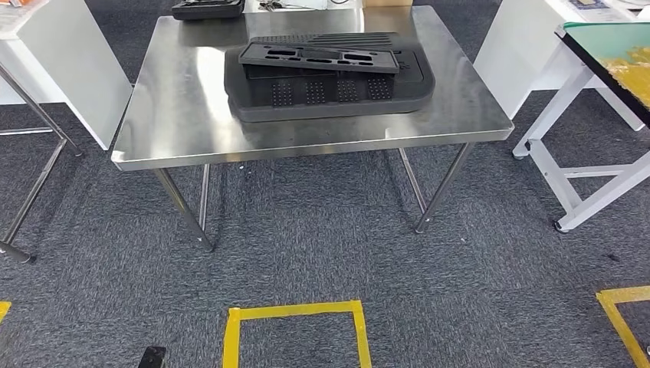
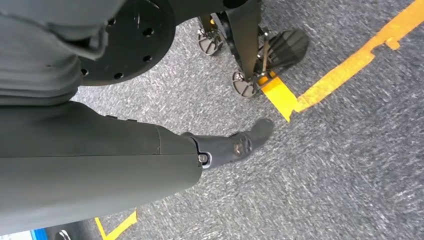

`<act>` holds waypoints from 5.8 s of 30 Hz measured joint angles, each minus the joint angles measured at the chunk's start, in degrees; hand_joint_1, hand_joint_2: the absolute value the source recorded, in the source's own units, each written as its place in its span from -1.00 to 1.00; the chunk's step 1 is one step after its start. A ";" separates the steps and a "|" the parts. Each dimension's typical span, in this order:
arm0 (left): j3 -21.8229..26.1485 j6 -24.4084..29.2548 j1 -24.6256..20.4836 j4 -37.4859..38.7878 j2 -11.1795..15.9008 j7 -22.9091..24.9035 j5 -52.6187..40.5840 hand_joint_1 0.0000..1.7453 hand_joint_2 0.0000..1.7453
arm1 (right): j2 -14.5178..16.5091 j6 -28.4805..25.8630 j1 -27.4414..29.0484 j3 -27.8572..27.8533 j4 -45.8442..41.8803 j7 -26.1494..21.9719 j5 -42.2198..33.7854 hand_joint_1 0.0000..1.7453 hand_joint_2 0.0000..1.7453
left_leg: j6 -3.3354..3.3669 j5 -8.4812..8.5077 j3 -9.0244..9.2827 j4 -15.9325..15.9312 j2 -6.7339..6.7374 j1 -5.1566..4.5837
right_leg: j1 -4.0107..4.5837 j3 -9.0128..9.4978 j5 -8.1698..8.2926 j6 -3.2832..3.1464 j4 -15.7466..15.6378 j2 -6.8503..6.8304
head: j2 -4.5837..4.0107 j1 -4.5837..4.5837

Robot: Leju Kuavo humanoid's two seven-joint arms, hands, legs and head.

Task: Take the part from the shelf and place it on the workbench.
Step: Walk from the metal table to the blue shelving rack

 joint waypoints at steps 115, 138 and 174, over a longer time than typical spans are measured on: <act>4.22 -8.44 1.38 3.32 -6.91 13.40 0.37 -1.00 -1.00 | -0.30 1.53 0.38 1.51 -0.01 -2.71 4.78 -1.00 -1.00 | -0.36 -4.00 -10.76 12.48 0.03 -0.71 | 0.00 4.43 -3.18 -2.07 -1.76 -1.57 | 0.00 -0.50; 7.57 -16.02 1.12 3.27 -7.68 8.70 3.31 -1.00 -1.00 | -1.27 1.76 -0.17 1.55 -0.08 -3.98 4.50 -1.00 -1.00 | 1.72 4.42 -3.45 -1.80 -7.21 -1.01 | 0.27 4.51 -4.74 0.29 -0.88 4.58 | 0.00 0.51; 7.57 -17.55 1.30 3.32 -7.69 8.60 1.56 -1.00 -1.00 | -1.50 1.64 -0.29 1.51 -0.16 -3.42 4.97 -1.00 -1.00 | 0.61 0.42 -7.65 4.99 -2.41 -1.33 | 0.10 4.96 -3.49 -2.12 -1.73 0.07 | 0.00 0.37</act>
